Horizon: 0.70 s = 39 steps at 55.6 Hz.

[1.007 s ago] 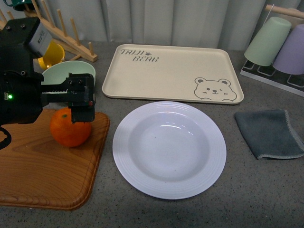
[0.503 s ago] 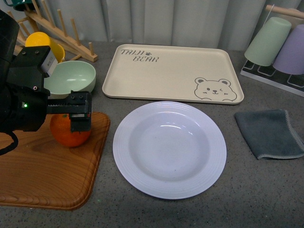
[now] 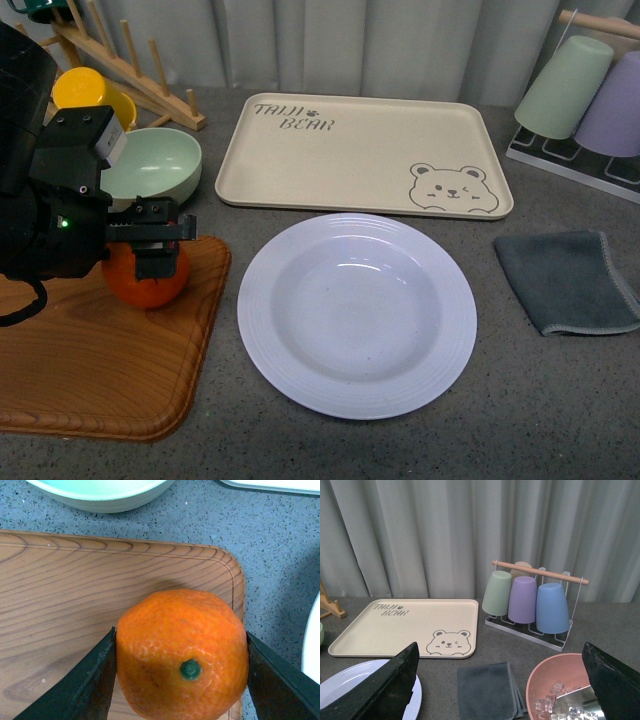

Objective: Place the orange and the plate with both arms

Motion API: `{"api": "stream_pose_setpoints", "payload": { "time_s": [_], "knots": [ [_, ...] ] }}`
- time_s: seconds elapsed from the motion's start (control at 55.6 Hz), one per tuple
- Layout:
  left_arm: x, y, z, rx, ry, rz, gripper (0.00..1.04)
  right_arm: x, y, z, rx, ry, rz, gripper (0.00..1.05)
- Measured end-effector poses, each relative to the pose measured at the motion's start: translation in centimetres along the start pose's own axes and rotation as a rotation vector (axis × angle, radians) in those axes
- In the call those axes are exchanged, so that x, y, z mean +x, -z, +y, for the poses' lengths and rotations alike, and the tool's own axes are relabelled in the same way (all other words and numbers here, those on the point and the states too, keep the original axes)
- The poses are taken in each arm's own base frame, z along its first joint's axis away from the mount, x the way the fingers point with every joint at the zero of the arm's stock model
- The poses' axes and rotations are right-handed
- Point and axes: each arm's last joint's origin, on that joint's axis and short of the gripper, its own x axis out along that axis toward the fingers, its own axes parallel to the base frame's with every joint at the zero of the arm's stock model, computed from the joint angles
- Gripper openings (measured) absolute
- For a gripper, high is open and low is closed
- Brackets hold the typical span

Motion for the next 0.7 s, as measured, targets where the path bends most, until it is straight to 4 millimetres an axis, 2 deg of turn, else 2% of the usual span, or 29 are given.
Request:
{"api": "stream_pose_setpoints", "payload": {
  "time_s": [0.072,0.18,0.27,0.36,0.503,0.701],
  "knots": [
    [-0.6,-0.2,-0.5,-0.005,0.016,-0.01,0.65,0.0,0.0,0.0,0.0,0.0,0.0,0.96],
    [-1.9,-0.9,-2.7,0.009,0.062,-0.067,0.65,0.0,0.0,0.0,0.0,0.0,0.0,0.96],
    [-2.4,-1.0,-5.8,0.021,0.125,-0.082,0.65,0.0,0.0,0.0,0.0,0.0,0.0,0.96],
    [-2.4,-0.3,-9.0,0.044,0.178,-0.067,0.65,0.0,0.0,0.0,0.0,0.0,0.0,0.96],
    [-1.7,0.8,-12.2,0.062,0.224,-0.037,0.65,0.0,0.0,0.0,0.0,0.0,0.0,0.96],
    [-0.8,2.1,-14.6,0.082,0.243,0.0,0.65,0.0,0.0,0.0,0.0,0.0,0.0,0.96]
  ]
}}
